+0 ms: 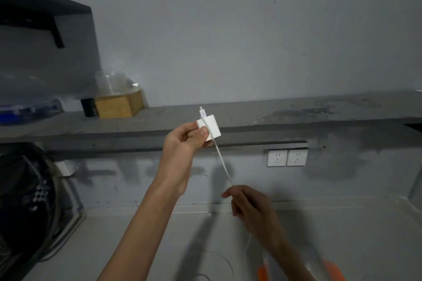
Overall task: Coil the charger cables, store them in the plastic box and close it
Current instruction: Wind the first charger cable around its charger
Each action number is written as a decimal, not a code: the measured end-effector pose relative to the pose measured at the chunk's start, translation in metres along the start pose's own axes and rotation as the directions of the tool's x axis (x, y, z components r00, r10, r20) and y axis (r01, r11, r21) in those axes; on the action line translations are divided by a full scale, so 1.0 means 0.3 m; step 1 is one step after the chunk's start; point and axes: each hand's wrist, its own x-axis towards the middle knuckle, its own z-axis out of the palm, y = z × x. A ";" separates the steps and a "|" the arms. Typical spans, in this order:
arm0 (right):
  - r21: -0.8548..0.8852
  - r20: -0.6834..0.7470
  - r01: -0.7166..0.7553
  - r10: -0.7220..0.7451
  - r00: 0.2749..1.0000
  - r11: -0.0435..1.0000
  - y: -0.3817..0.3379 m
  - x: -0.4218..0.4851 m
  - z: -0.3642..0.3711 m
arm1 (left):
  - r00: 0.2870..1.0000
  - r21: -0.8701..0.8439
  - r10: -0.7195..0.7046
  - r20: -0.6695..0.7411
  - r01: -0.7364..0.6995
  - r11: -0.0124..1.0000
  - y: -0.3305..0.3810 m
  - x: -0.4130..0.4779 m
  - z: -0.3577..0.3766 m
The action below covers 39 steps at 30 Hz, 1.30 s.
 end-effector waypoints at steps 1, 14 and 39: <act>-0.012 0.011 -0.004 0.004 1.000 1.000 0.000 -0.029 0.010 | 0.999 -0.015 -0.014 -0.029 0.014 1.000 -0.017 0.027 -0.010; -0.660 0.254 0.430 -0.355 0.900 0.616 -0.297 -0.075 -0.146 | 0.999 0.520 -0.034 0.021 0.018 0.854 -0.255 -0.044 -0.050; -0.251 0.064 0.201 -0.191 0.980 0.947 -0.147 0.128 -0.089 | 0.967 0.147 0.053 0.250 -0.092 0.985 0.062 -0.217 0.044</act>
